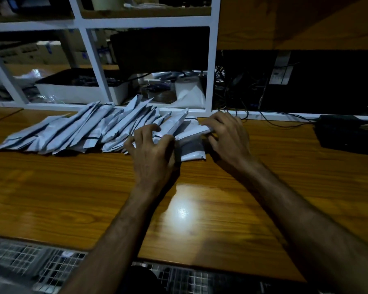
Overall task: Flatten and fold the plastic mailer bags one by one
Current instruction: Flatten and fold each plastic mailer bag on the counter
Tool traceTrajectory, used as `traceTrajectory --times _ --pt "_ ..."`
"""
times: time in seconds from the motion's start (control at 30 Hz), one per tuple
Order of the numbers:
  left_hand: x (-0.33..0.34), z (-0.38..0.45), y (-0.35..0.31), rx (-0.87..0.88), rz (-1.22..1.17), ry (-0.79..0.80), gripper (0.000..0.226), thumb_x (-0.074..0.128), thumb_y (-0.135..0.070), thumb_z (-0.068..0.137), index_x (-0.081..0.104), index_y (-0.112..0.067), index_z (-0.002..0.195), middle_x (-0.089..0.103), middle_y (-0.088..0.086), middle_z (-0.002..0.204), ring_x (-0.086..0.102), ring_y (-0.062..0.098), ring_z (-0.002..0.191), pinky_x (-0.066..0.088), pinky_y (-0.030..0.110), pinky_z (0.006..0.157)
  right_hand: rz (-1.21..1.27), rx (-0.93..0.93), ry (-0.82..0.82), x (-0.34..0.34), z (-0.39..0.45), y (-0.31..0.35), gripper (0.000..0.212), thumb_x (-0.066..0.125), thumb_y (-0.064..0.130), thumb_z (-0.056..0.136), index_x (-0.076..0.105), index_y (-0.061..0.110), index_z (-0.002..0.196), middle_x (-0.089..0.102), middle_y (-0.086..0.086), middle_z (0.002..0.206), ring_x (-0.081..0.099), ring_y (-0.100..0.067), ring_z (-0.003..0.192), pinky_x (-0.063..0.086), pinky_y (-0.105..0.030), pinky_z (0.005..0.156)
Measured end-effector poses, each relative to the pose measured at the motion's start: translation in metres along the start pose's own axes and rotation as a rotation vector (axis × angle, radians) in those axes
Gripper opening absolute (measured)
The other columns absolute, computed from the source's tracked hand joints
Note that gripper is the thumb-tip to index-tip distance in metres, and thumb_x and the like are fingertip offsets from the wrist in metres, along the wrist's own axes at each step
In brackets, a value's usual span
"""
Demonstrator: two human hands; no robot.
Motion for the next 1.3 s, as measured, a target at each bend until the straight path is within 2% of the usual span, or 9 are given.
traceTrajectory --times 0.13,0.3,0.47,0.6,0.8,0.97,1.07,1.13,1.3 --pt "-0.002 -0.016 -0.03 0.121 0.004 0.115 0.03 0.083 -0.034 0.08 0.074 -0.022 0.106 0.057 0.015 0.131 0.045 0.032 0.127 0.03 0.05 0.098 0.006 0.077 -0.022 -0.044 -0.046 -0.005 0.04 0.074 0.012 0.087 0.065 0.022 0.124 0.06 -0.001 0.123 0.053 -0.02 0.117 0.045 -0.04 0.1" --pt "-0.016 -0.049 -0.065 0.204 -0.033 0.247 0.039 0.087 -0.039 0.078 0.076 -0.024 0.112 0.055 0.011 0.137 0.046 0.03 0.131 0.032 0.052 0.1 0.018 0.148 0.016 -0.086 -0.112 -0.005 0.038 0.074 0.012 0.085 0.066 0.021 0.121 0.06 -0.001 0.119 0.053 -0.018 0.11 0.046 -0.038 0.089" --pt "-0.031 -0.082 -0.074 0.242 -0.119 0.298 0.033 0.088 -0.023 0.078 0.077 -0.024 0.109 0.062 0.01 0.131 0.055 0.033 0.123 0.032 0.048 0.092 0.065 0.088 0.133 -0.108 -0.17 0.0 0.04 0.08 0.018 0.085 0.068 0.019 0.124 0.062 0.0 0.123 0.056 -0.021 0.114 0.044 -0.037 0.084" --pt "-0.032 -0.1 -0.075 0.237 -0.175 0.418 0.036 0.085 -0.017 0.08 0.075 -0.027 0.113 0.065 0.002 0.131 0.062 0.023 0.117 0.028 0.044 0.097 0.121 0.122 0.154 -0.116 -0.194 0.001 0.04 0.083 0.027 0.085 0.072 0.022 0.123 0.064 0.006 0.127 0.058 -0.018 0.12 0.046 -0.039 0.085" --pt "-0.03 -0.116 -0.078 0.215 -0.194 0.535 0.035 0.077 -0.032 0.091 0.069 -0.028 0.125 0.064 0.0 0.137 0.058 0.02 0.124 0.037 0.042 0.102 0.136 0.149 0.168 -0.122 -0.203 0.003 0.041 0.083 0.026 0.085 0.071 0.022 0.124 0.063 0.006 0.13 0.06 -0.02 0.12 0.051 -0.046 0.089" --pt "-0.043 -0.111 -0.093 0.121 -0.279 0.554 0.049 0.05 -0.053 0.099 0.066 -0.025 0.136 0.06 -0.006 0.143 0.053 0.014 0.129 0.043 0.037 0.105 0.161 0.252 0.129 -0.13 -0.196 0.023 0.041 0.067 0.038 0.092 0.069 0.021 0.129 0.064 0.005 0.137 0.058 -0.015 0.126 0.048 -0.038 0.099" --pt "-0.03 -0.097 -0.113 0.07 -0.295 0.534 0.038 0.053 -0.037 0.105 0.067 -0.019 0.135 0.06 -0.001 0.145 0.053 0.016 0.134 0.045 0.035 0.104 0.129 0.322 0.212 -0.113 -0.169 0.035 0.047 0.055 0.034 0.102 0.059 0.016 0.145 0.055 0.0 0.152 0.047 -0.014 0.142 0.039 -0.036 0.116" --pt "-0.015 -0.089 -0.123 0.016 -0.288 0.555 0.036 0.053 -0.028 0.106 0.064 -0.014 0.138 0.056 0.004 0.151 0.049 0.021 0.141 0.039 0.035 0.113 0.076 0.341 0.331 -0.095 -0.151 0.04 0.049 0.047 0.029 0.107 0.047 0.013 0.154 0.042 -0.003 0.162 0.035 -0.016 0.151 0.025 -0.035 0.124" --pt "0.011 -0.084 -0.13 -0.026 -0.257 0.69 0.042 0.037 -0.025 0.111 0.054 -0.013 0.147 0.041 0.012 0.162 0.031 0.025 0.153 0.018 0.035 0.125 0.007 0.32 0.459 -0.066 -0.138 0.039 0.051 0.03 0.029 0.111 0.035 0.012 0.159 0.027 -0.006 0.169 0.02 -0.017 0.157 0.01 -0.032 0.126"
Point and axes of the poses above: each hand's wrist, its own z-axis towards the middle knuckle, its own x-axis out of the palm, y = z × x, the point moved 8 cm from there along z, towards the middle knuckle
